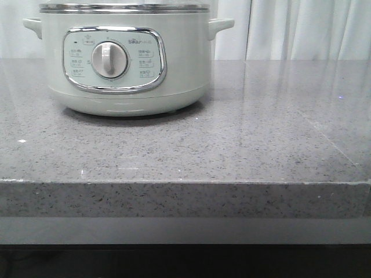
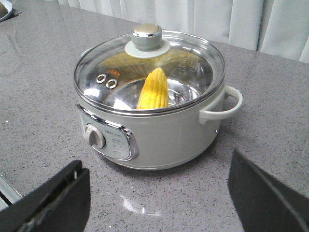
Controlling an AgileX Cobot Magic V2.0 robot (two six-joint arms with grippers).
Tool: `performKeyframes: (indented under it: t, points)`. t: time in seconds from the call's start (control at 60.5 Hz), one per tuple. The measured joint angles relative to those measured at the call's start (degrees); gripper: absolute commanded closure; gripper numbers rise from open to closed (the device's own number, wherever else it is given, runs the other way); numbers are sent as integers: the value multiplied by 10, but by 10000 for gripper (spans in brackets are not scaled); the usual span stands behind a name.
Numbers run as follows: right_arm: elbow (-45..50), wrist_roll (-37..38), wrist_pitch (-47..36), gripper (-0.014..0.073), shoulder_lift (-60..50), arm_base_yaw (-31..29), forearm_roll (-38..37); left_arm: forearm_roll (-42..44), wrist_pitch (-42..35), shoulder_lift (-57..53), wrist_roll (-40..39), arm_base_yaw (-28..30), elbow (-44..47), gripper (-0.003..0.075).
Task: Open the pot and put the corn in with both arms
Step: 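Release the lid knob and raise the left gripper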
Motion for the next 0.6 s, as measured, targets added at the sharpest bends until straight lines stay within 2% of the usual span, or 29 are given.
performKeyframes:
  t: [0.165, 0.364, 0.43, 0.529, 0.595]
  points:
    - [0, 0, 3, -3, 0, 0, 0, 6, 0, -68, 0, 0, 72, 281]
    - [0, 0, 10, 23, 0, 0, 0, 15, 0, -89, 0, 0, 100, 295]
    - [0, 0, 16, 105, 0, 0, 0, 15, 0, -89, 0, 0, 101, 360]
    - [0, 0, 25, 316, 0, 0, 0, 15, -1, -89, 0, 0, 101, 480]
    - [0, 0, 31, 416, 0, 0, 0, 15, -1, -89, 0, 0, 101, 556]
